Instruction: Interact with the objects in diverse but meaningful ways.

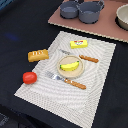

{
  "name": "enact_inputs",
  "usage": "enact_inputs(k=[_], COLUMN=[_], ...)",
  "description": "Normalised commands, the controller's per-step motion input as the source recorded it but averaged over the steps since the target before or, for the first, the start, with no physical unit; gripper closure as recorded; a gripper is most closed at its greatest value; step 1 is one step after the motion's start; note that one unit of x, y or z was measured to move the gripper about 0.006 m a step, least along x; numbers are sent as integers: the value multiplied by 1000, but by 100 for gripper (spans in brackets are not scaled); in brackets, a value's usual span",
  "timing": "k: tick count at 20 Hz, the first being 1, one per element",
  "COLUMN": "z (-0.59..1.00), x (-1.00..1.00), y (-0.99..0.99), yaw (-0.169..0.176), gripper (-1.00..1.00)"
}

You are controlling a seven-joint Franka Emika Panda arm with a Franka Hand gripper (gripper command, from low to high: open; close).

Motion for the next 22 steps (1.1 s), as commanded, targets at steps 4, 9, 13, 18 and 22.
enact_inputs(k=[4,9,13,18,22], z=[-804,-421,-196,-328,-365], x=[451,370,154,-4,0], y=[-965,-569,-476,-643,-629], yaw=[0,1,15,113,140], gripper=[-100,-100,-100,-100,-100])
